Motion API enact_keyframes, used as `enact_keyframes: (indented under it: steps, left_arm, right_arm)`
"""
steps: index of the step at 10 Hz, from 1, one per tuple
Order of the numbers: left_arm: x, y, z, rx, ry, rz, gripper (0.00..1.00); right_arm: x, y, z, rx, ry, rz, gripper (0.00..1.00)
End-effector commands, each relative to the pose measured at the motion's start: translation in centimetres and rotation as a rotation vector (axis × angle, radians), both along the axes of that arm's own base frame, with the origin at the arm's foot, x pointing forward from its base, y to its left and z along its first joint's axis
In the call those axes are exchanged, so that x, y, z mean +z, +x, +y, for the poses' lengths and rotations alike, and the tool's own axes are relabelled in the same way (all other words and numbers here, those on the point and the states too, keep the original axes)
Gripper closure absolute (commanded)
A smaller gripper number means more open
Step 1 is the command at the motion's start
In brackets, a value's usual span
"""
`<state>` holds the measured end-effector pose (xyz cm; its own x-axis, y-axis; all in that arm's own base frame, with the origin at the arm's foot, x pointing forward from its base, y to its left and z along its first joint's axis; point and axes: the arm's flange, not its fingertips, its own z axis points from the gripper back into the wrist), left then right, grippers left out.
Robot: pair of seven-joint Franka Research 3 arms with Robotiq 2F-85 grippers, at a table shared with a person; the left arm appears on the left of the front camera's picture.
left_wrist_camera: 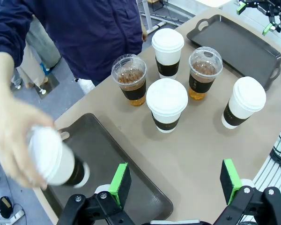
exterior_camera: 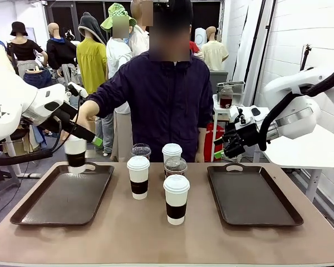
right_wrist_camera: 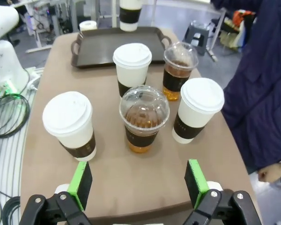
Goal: Distribute the coffee onto the tray.
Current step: Pick up one iced Americano and place it on the right Handle tray.
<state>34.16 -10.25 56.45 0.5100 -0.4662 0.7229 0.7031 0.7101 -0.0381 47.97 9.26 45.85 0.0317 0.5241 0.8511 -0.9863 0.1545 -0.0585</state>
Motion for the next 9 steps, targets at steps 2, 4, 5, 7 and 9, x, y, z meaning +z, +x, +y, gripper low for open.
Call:
enact_keyframes:
  steps: [2,4,5,7,9]
  left_arm:
    - [-0.1,0.1,0.2,-0.003,-0.006,0.003,0.0]
    - [-0.1,0.1,0.2,-0.003,-0.006,0.003,0.0]
    - [-0.1,0.1,0.2,-0.003,-0.006,0.003,0.0]
    - [-0.1,0.1,0.2,-0.003,-0.006,0.003,0.0]
    - [-0.1,0.1,0.2,-0.003,-0.006,0.003,0.0]
  right_arm:
    - [-0.3,-0.3,-0.1,0.007,0.011,0.001,0.0]
    - [-0.3,-0.3,-0.1,0.007,0.011,0.001,0.0]
    - [-0.3,-0.3,-0.1,0.007,0.011,0.001,0.0]
    - [-1.5,0.9,-0.5,0.012,0.033,0.022,0.0]
    - [-4.3,2.1,-1.0,0.042,0.128,0.03,0.0]
